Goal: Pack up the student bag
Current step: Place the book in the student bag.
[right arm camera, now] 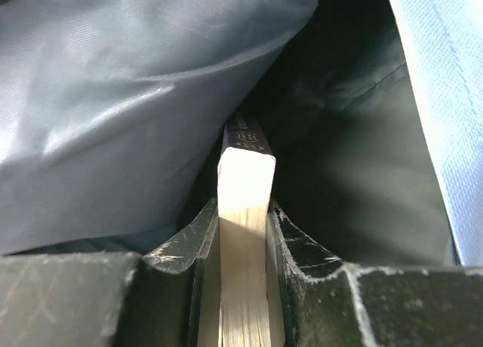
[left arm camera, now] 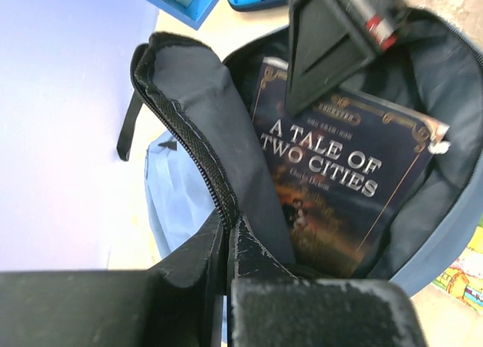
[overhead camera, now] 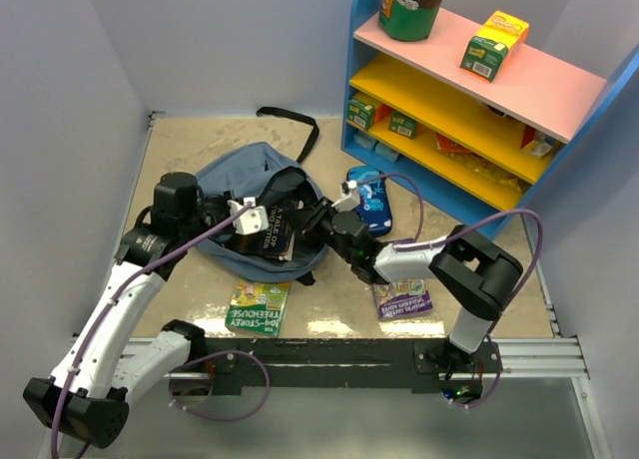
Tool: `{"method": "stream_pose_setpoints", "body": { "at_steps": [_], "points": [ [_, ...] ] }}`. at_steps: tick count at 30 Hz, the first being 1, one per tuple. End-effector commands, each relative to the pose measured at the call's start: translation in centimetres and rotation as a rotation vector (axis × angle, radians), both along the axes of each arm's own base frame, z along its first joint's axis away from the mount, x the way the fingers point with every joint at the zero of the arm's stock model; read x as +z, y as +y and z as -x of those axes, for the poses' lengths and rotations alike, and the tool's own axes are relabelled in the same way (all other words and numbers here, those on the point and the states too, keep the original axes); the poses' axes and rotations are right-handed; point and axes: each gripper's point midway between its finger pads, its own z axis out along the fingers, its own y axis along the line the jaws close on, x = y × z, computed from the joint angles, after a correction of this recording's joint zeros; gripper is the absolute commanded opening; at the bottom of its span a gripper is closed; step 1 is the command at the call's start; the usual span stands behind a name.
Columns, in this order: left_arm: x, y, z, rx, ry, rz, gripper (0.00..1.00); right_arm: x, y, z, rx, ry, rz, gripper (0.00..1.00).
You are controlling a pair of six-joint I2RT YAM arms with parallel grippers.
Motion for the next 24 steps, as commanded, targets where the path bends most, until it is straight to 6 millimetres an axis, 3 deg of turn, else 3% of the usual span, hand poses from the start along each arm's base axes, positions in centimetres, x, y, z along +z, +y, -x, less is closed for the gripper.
{"method": "stream_pose_setpoints", "body": {
  "at_steps": [1,4,5,6,8,9,10,11,12,14,15,17,20,22,24],
  "points": [
    [3.5,-1.3,0.7,-0.070,-0.064,0.066,0.00,12.8,2.2,-0.8,0.037,-0.199,-0.351,0.00],
    [3.2,-1.5,1.6,-0.101,-0.040,0.059,0.00,11.4,1.6,-3.6,-0.095,-0.176,-0.248,0.00],
    [3.2,-1.5,1.7,-0.108,-0.036,0.059,0.00,12.4,1.9,-4.4,-0.126,-0.173,-0.242,0.00],
    [3.1,-1.6,1.9,-0.115,-0.031,0.057,0.00,10.0,1.8,-5.4,-0.179,-0.135,-0.142,0.00],
    [2.8,-1.6,2.4,-0.132,-0.022,0.050,0.00,9.6,2.6,-5.9,-0.206,-0.109,-0.091,0.00],
    [2.5,-1.5,2.5,-0.130,-0.017,0.045,0.00,7.3,2.7,-6.3,-0.220,-0.083,-0.010,0.00],
    [2.5,-1.5,2.5,-0.125,-0.020,0.044,0.00,7.4,3.4,-6.5,-0.213,-0.072,0.009,0.00],
    [2.3,-1.3,2.5,-0.118,-0.020,0.042,0.00,6.2,3.8,-6.4,-0.200,-0.048,0.055,0.00],
    [1.8,-1.2,2.5,-0.111,-0.011,0.039,0.00,3.9,3.8,-6.1,-0.178,-0.005,0.144,0.22],
    [1.6,-0.9,2.3,-0.091,-0.016,0.032,0.00,1.7,3.3,-5.5,-0.160,0.042,0.236,0.46],
    [1.1,-0.7,2.1,-0.079,-0.008,0.027,0.00,1.2,3.0,-5.1,-0.143,0.043,0.271,0.62],
    [0.9,-0.4,1.2,-0.036,-0.021,0.024,0.00,1.9,1.9,-4.1,-0.124,0.025,0.286,0.80],
    [0.4,0.4,-0.9,0.065,-0.030,0.033,0.00,4.4,-0.6,-3.0,-0.120,-0.080,0.357,0.99],
    [0.0,0.8,-2.2,0.135,0.001,0.046,0.00,5.9,-1.4,-2.2,-0.115,-0.129,0.426,0.99],
    [-0.2,0.9,-3.2,0.189,0.040,0.064,0.00,6.5,-1.9,0.5,-0.111,-0.205,0.600,0.99]
  ]
}}
